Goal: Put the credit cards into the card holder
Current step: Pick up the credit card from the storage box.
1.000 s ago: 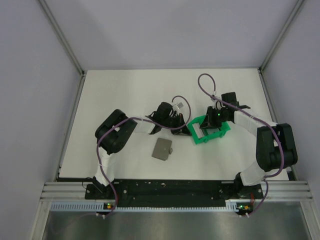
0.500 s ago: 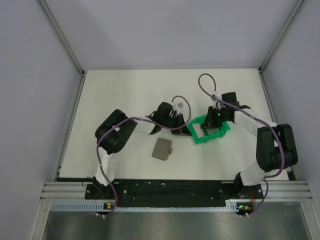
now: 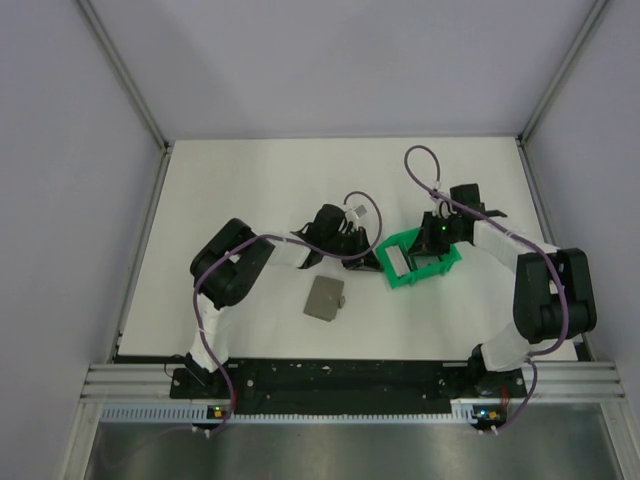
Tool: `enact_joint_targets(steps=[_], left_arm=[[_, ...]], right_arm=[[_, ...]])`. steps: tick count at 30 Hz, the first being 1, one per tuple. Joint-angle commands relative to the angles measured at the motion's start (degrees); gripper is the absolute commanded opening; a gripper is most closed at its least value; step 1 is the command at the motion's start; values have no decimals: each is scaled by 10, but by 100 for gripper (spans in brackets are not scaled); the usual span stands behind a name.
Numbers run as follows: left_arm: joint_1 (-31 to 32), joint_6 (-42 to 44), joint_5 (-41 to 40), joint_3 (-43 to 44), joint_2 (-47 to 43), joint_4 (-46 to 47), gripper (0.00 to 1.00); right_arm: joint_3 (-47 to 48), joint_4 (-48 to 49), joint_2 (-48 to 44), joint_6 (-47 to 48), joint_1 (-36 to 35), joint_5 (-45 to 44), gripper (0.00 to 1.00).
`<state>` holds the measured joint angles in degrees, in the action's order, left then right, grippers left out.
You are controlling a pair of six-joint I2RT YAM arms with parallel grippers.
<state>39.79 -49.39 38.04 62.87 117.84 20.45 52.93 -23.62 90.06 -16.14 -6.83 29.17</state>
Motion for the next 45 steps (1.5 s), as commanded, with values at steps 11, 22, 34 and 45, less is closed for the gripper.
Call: enact_joint_targets(steps=[11, 22, 34, 45], left_arm=[[1, 9, -2, 1, -24, 21, 8], [1, 7, -2, 4, -24, 22, 8], [1, 5, -1, 2, -24, 27, 8], [1, 3, 0, 1, -24, 30, 8]], right_arm=[[15, -35, -37, 25, 5, -91, 0], [17, -57, -63, 26, 5, -131, 0], [24, -86, -80, 33, 6, -186, 2], [30, -86, -53, 36, 5, -178, 7]])
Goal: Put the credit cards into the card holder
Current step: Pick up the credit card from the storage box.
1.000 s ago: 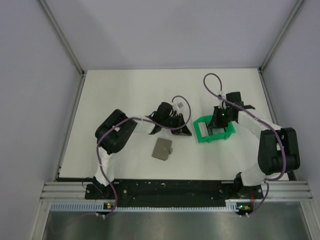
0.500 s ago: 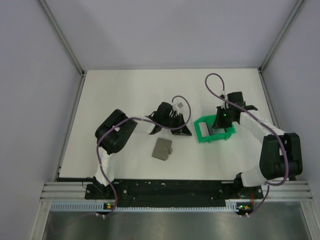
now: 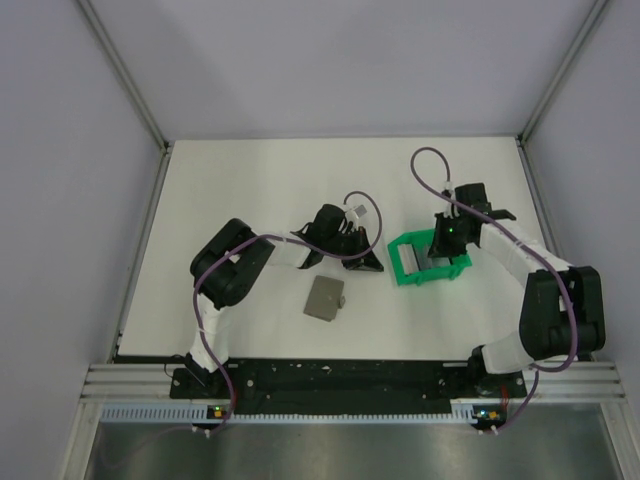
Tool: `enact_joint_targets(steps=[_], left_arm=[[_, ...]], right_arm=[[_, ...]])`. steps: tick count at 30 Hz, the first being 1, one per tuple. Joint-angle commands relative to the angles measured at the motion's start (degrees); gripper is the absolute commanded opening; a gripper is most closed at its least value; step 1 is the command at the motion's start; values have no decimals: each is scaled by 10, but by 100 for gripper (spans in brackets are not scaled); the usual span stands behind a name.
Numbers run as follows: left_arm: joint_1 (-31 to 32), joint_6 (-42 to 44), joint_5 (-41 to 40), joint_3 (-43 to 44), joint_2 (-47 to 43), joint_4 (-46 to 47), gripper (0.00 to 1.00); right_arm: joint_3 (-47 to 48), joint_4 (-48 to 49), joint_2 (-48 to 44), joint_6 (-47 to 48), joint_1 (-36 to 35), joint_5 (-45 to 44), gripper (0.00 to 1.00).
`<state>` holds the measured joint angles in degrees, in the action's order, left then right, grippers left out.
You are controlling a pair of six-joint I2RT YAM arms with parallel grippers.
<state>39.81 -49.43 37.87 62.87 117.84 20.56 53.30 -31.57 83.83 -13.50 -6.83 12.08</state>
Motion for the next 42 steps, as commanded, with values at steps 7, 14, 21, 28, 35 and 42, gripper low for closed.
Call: enact_joint_targets(steps=[7, 14, 21, 28, 35, 42], left_arm=[[1, 4, 1, 2, -24, 29, 8], [1, 3, 2, 2, -23, 29, 8], [1, 3, 1, 1, -23, 29, 8], [1, 2, 3, 2, -23, 28, 8], [1, 3, 3, 2, -23, 27, 8], [1, 5, 2, 4, -24, 27, 8]], right_arm=[[27, -4, 11, 9, 2, -21, 10], [28, -4, 13, 11, -9, -41, 16], [29, -4, 15, 8, -14, -59, 18], [25, 3, 1, 8, -14, -62, 16], [23, 12, 21, 8, -15, -8, 19], [22, 13, 10, 0, -14, -40, 18]])
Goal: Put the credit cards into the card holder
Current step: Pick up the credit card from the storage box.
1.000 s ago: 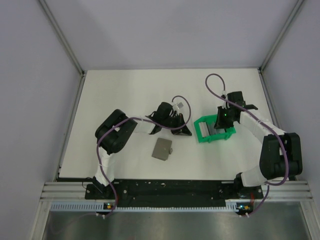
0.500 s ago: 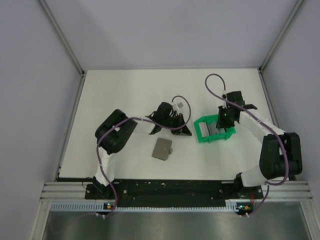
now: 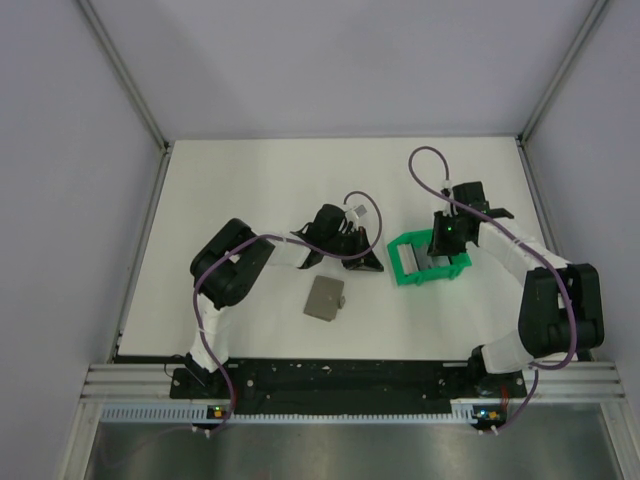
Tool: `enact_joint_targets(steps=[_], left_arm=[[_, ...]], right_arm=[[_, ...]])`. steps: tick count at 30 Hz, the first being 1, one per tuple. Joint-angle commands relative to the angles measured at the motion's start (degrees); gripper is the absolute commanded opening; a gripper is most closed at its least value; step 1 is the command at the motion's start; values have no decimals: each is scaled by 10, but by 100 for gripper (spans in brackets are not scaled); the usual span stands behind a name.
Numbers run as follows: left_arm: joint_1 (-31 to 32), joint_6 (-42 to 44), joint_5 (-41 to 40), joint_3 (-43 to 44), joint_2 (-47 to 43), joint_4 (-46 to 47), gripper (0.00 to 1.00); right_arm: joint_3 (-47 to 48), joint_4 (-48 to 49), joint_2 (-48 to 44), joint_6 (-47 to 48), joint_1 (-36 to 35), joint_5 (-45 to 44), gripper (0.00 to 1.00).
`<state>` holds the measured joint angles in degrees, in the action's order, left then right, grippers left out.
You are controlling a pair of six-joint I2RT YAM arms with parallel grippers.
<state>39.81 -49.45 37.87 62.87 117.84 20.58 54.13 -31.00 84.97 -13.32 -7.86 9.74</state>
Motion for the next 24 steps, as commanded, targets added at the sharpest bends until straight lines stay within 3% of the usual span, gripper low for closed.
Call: enact_joint_targets(steps=[1, 8, 24], left_arm=[[1, 4, 2, 4, -22, 26, 8], [1, 4, 3, 4, -23, 27, 8], [1, 2, 3, 4, -23, 29, 8]], right_arm=[[14, 8, -2, 0, -3, -10, 19], [13, 10, -4, -2, -3, 20, 31], [6, 8, -9, -14, 12, -12, 28]])
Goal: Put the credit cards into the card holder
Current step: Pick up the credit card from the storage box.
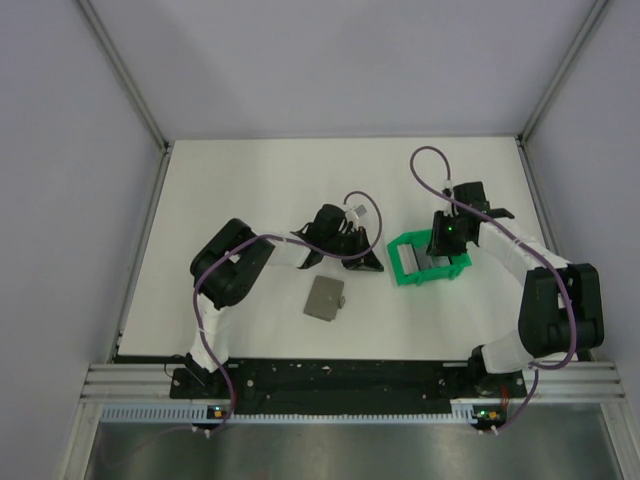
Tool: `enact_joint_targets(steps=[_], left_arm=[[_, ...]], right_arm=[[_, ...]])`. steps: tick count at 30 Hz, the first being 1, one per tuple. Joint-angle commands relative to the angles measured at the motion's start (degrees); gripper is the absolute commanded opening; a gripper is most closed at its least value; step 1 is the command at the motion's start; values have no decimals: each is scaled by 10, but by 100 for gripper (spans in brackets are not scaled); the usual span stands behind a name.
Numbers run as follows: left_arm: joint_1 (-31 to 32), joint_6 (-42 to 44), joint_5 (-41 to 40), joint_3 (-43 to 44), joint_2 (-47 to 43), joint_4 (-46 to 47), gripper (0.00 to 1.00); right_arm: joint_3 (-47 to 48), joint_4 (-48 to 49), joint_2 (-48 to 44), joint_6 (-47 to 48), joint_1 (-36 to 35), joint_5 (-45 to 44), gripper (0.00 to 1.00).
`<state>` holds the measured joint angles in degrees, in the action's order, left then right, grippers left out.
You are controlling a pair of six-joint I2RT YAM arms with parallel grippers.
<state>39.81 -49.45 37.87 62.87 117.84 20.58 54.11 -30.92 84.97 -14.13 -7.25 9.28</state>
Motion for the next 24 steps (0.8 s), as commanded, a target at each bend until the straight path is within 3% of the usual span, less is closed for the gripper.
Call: enact_joint_targets(steps=[1, 24], left_arm=[[1, 2, 3, 4, -23, 29, 8], [1, 1, 4, 3, -22, 32, 8]], right_arm=[[6, 7, -8, -7, 10, -6, 27], [12, 15, 4, -4, 14, 50, 33]])
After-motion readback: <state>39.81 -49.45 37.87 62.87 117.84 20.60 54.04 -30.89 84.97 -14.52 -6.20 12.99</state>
